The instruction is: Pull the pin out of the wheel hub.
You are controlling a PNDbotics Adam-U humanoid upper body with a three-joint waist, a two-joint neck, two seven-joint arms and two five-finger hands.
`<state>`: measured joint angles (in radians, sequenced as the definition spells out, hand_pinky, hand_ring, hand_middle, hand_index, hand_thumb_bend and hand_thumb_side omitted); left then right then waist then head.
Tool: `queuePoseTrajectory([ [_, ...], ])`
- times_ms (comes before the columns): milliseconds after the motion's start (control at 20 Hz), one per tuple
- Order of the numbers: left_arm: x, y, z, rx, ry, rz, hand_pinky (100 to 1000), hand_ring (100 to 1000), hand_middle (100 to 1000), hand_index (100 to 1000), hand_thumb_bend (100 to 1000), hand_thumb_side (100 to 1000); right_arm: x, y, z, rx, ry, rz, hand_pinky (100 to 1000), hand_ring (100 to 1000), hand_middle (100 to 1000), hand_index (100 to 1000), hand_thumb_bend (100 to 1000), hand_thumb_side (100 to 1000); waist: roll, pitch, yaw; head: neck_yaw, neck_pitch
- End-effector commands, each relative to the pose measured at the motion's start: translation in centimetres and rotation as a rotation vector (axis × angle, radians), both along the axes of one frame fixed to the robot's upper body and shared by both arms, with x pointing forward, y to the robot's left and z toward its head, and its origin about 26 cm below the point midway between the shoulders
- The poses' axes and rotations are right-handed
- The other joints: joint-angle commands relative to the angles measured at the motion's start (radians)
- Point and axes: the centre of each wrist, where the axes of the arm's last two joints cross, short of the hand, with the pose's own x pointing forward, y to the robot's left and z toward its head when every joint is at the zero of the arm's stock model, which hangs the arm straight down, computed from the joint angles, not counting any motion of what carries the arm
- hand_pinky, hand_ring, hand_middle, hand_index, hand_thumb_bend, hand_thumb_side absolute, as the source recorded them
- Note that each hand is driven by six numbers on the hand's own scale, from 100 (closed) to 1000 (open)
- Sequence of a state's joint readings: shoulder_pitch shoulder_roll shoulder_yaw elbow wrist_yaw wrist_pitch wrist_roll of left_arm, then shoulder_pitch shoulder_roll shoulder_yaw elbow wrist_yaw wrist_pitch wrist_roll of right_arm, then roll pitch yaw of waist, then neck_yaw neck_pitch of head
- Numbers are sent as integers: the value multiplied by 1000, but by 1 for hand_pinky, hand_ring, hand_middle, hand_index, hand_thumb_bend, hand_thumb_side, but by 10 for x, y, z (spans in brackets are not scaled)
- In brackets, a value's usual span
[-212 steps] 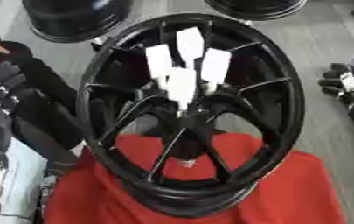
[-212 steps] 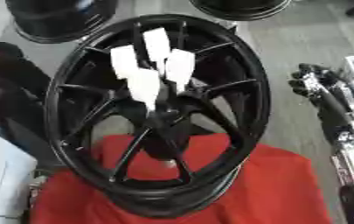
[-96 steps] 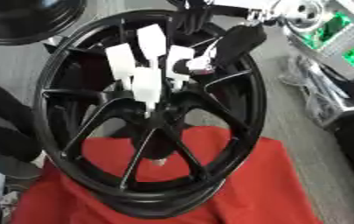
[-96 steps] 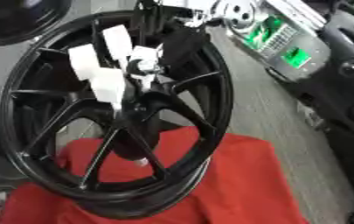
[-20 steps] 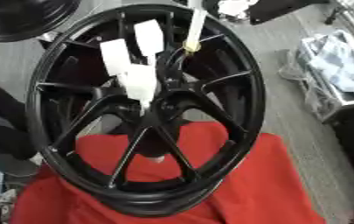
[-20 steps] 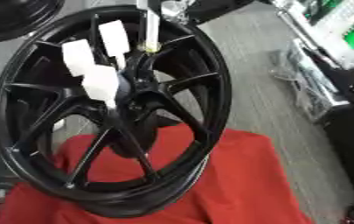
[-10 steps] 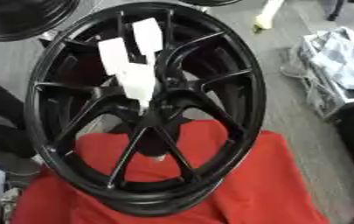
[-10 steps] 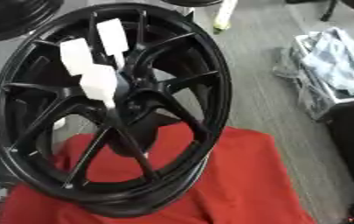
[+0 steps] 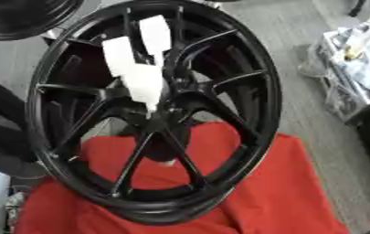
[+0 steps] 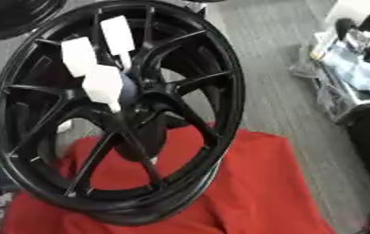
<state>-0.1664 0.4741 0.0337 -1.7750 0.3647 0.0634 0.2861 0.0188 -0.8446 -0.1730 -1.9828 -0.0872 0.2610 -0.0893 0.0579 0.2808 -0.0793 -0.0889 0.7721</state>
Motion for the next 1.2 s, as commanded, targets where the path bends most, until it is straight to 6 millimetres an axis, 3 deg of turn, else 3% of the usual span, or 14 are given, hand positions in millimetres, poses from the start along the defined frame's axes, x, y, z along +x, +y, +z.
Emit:
queuePoseTrajectory([
  [50, -1, 3, 10, 16, -30, 10, 759, 812, 742, 789, 118, 856, -6, -4, 0, -46, -14, -46, 838, 797, 690, 835, 458, 142, -3, -12, -2, 3, -2],
  [250, -1, 3, 9, 13, -30, 11, 759, 812, 742, 789, 119, 857, -11, -7, -11, -43, 34, -115, 869, 847, 767, 865, 416, 100, -3, -12, -3, 4, -2],
  [450, -1, 3, 9, 11, -30, 12, 760, 812, 742, 789, 120, 858, -13, -8, -15, -13, 46, -155, 865, 840, 765, 858, 422, 100, -3, -11, -3, 5, -2],
  [550, -1, 3, 9, 10, -31, 12, 761, 812, 742, 789, 120, 857, -13, -8, -16, 26, 36, -149, 862, 831, 755, 848, 466, 151, -4, -11, -3, 5, -2],
  [600, -1, 3, 9, 9, -31, 12, 761, 811, 742, 789, 120, 857, -12, -7, -14, 53, 15, -144, 842, 813, 734, 833, 452, 267, -3, -12, -3, 5, -2],
  [700, -1, 3, 9, 7, -32, 10, 761, 811, 742, 789, 123, 855, -9, -5, -11, 129, -58, -124, 825, 786, 696, 810, 295, 382, -2, -13, -3, 4, -2],
  [900, 0, 0, 10, -1, -37, 4, 761, 811, 742, 789, 122, 853, 0, 6, -2, 272, -216, -51, 813, 757, 651, 770, 114, 433, 1, -17, 0, 0, -2],
  [1100, 3, -5, 11, -14, -48, -7, 761, 810, 742, 788, 121, 847, 12, 23, 3, 394, -287, 60, 811, 749, 621, 744, 100, 539, 7, -19, 10, -4, -2],
  [1200, 4, -7, 12, -23, -57, -10, 761, 809, 741, 788, 122, 844, 18, 31, 5, 446, -277, 99, 810, 745, 616, 739, 100, 513, 11, -19, 14, -4, -2],
])
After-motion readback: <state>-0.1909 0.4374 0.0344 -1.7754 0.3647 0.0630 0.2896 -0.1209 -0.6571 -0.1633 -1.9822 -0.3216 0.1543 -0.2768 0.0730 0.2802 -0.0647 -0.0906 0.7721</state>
